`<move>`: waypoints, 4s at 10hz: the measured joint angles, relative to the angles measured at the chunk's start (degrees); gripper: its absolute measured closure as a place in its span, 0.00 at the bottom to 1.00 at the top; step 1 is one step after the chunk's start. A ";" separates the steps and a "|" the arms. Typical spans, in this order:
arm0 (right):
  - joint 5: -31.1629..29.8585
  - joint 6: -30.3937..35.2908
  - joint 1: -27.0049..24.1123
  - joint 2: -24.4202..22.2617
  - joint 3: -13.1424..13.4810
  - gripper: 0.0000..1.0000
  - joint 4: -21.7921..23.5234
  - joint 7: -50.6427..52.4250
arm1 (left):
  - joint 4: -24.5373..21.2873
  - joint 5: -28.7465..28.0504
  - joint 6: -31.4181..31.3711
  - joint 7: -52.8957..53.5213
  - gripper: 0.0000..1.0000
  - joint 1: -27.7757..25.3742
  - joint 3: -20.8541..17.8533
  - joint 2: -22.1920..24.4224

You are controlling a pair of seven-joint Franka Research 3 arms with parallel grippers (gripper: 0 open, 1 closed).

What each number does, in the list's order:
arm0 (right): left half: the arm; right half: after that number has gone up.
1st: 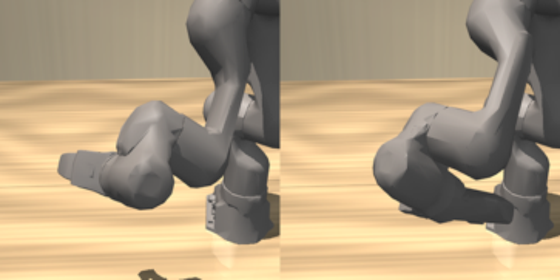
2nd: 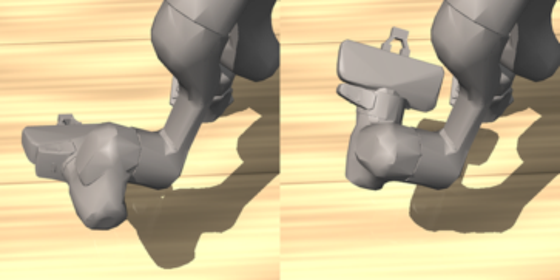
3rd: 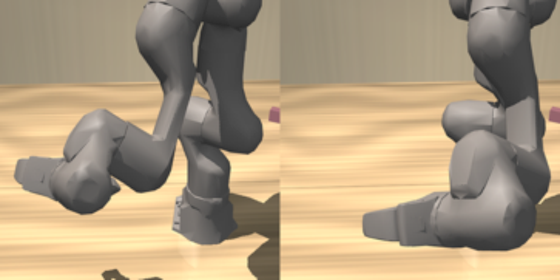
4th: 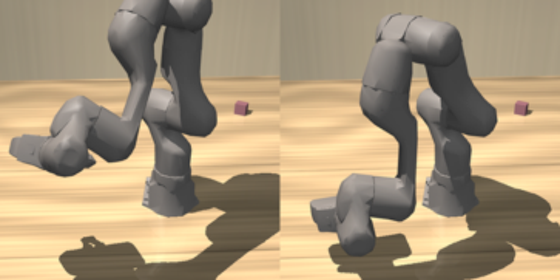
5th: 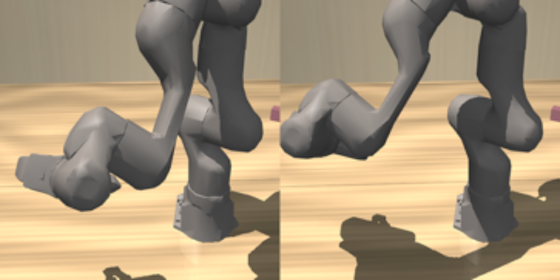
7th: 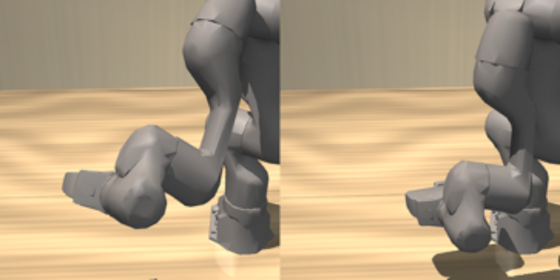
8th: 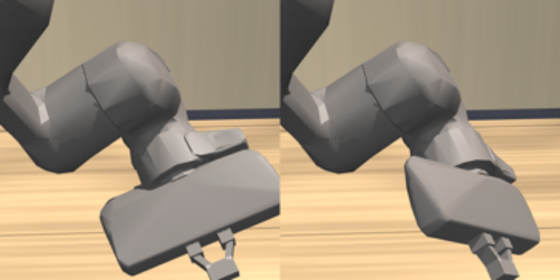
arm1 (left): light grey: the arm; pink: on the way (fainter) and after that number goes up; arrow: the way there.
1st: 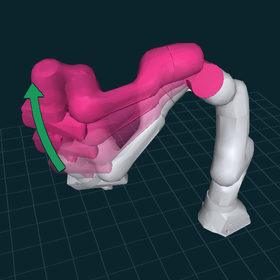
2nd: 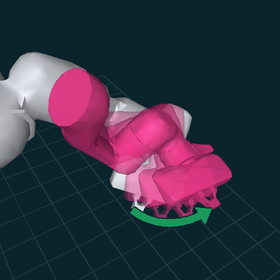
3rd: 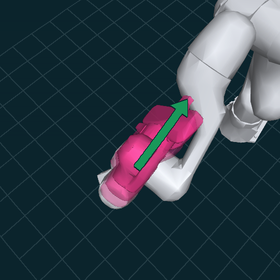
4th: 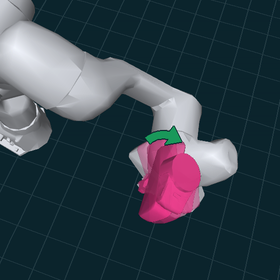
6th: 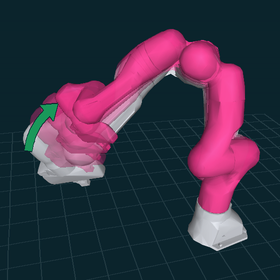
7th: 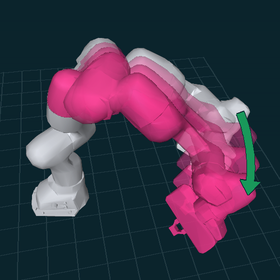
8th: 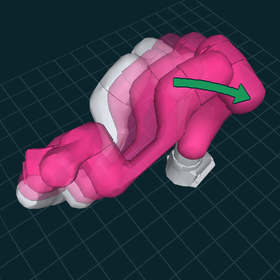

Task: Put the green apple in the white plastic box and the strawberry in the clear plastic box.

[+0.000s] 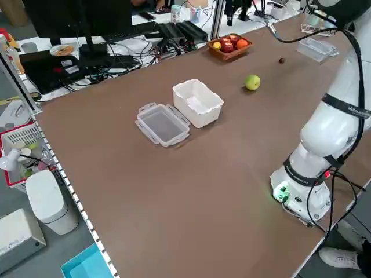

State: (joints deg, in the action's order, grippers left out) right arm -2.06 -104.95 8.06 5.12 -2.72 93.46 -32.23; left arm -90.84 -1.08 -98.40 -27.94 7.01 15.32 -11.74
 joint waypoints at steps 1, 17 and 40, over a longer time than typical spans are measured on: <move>0.09 -5.41 1.20 1.63 0.00 0.00 3.31 -4.85 | -0.76 -0.26 -2.49 -3.52 0.00 2.48 0.15 -1.78; 0.64 -43.73 18.02 22.94 -0.06 0.00 24.52 -19.76 | -21.89 -9.18 -42.73 -17.04 0.00 13.23 1.27 -17.53; -4.62 -41.05 14.93 28.04 1.52 0.68 17.18 -18.34 | -25.67 -9.14 -25.32 -6.06 0.11 -20.99 0.92 -3.01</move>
State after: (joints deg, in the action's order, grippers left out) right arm -6.68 -145.99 22.99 33.16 -1.20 110.65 -50.58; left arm -116.50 -10.23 -123.72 -34.00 -13.98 16.24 -14.75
